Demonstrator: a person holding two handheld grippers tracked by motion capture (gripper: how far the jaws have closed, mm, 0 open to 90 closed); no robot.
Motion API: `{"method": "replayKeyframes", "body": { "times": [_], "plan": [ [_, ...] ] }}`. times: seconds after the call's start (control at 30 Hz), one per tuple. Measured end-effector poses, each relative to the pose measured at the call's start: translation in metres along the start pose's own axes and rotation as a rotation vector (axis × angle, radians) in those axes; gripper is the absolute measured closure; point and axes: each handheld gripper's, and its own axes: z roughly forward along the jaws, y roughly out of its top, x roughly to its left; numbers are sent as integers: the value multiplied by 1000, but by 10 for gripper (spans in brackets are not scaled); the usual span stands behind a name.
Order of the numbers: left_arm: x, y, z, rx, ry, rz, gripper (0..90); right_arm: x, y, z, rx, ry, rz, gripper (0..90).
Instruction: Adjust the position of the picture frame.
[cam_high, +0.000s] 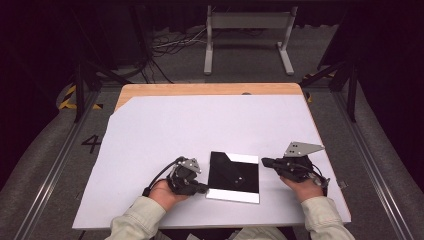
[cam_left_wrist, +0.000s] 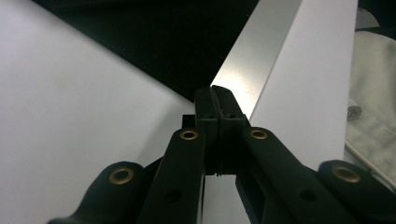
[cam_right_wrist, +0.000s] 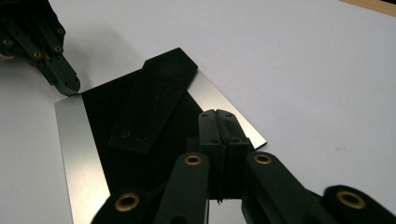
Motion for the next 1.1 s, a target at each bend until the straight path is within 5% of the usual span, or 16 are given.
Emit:
{"method": "replayKeyframes", "body": {
  "times": [0.53,1.1],
  "plan": [
    [-4,13,13,7,-48,46,900,-1,-8,-12,-1,-16,19,889],
    [7,12,-6,-51,19,37,894,2,-6,-28,55,-21,-24,867]
  ]
}}
